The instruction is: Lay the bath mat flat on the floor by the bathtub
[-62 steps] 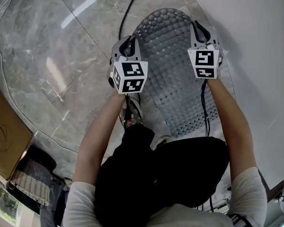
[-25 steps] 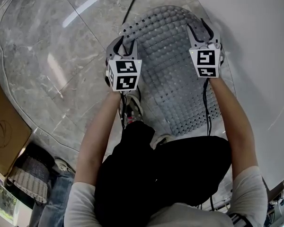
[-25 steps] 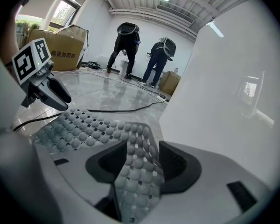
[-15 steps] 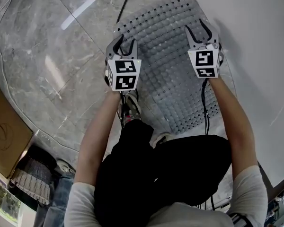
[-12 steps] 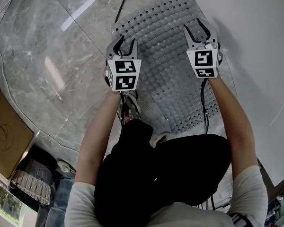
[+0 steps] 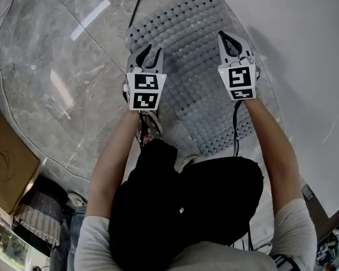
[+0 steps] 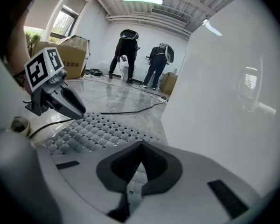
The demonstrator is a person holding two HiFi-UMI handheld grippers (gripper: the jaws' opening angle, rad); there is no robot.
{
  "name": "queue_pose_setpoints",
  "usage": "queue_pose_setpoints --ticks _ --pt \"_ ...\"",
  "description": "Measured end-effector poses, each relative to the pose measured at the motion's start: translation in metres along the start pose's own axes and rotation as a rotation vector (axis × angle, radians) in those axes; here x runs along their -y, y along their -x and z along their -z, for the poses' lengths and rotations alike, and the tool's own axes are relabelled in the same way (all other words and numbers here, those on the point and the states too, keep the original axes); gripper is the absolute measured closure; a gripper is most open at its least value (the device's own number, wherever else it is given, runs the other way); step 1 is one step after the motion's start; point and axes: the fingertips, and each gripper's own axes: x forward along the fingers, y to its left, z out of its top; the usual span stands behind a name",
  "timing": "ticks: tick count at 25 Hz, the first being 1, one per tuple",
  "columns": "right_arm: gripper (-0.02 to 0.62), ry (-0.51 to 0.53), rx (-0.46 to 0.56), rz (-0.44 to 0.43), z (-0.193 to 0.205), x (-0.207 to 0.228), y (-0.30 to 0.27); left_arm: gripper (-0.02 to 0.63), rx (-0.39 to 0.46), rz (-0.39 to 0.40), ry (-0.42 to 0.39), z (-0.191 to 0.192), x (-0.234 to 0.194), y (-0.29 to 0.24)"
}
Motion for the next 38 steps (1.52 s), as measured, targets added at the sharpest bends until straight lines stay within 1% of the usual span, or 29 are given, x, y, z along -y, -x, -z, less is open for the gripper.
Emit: queue_pose_setpoints --ticks 1,3,5,7,8,10,12,14,16,18,21,23,25,27,30,35,38 --pt "0.589 -0.017 0.006 -0.011 -0.001 -0.003 0.005 0.523 -0.004 0.024 -0.016 0.000 0.005 0.002" --pt "0.589 -0.065 0.022 -0.029 -0.005 -0.008 0.014 0.578 -0.008 0.058 -0.020 0.000 0.011 0.005" --pt "0.589 -0.116 0.026 -0.039 -0.008 -0.016 0.021 0.592 -0.003 0.071 0.020 0.002 0.010 0.008" --pt "0.589 -0.152 0.019 -0.049 -0.017 -0.025 0.030 0.594 -0.001 0.088 0.043 0.000 0.010 0.017" --pt "0.589 -0.161 0.017 -0.052 -0.026 -0.026 0.037 0.594 -0.003 0.104 0.033 -0.006 0.013 0.023" --pt "0.589 -0.174 0.017 -0.046 -0.045 -0.018 0.056 0.594 -0.006 0.146 -0.014 -0.024 0.027 0.034" --pt "0.589 -0.188 0.020 -0.034 -0.054 -0.007 0.072 0.594 -0.006 0.180 -0.054 -0.040 0.040 0.042" --pt "0.591 -0.205 0.019 -0.028 -0.058 -0.003 0.085 0.594 0.008 0.178 -0.070 -0.050 0.040 0.051" --pt "0.591 -0.210 0.009 -0.034 -0.062 -0.005 0.098 0.595 0.021 0.155 -0.077 -0.059 0.034 0.066" --pt "0.591 -0.208 -0.006 -0.035 -0.068 -0.004 0.112 0.595 0.021 0.146 -0.066 -0.068 0.029 0.081" --pt "0.591 -0.244 -0.026 -0.023 -0.082 0.004 0.133 0.595 0.004 0.167 -0.042 -0.084 0.030 0.101" --pt "0.591 -0.271 -0.032 -0.019 -0.094 0.006 0.148 0.595 -0.021 0.177 -0.051 -0.092 0.033 0.114" --pt "0.591 -0.271 -0.040 -0.020 -0.109 0.007 0.160 0.595 -0.041 0.181 -0.061 -0.103 0.034 0.128" --pt "0.591 -0.266 -0.054 -0.020 -0.123 0.009 0.173 0.595 -0.051 0.184 -0.067 -0.116 0.037 0.145" --pt "0.591 -0.295 -0.071 -0.017 -0.142 0.012 0.193 0.595 -0.062 0.201 -0.077 -0.136 0.044 0.171" --pt "0.591 -0.394 -0.114 -0.015 -0.170 0.013 0.233 0.595 -0.153 0.214 -0.010 -0.153 0.047 0.204" --pt "0.591 -0.446 -0.130 -0.005 -0.191 0.012 0.261 0.595 -0.168 0.230 0.011 -0.170 0.052 0.232"
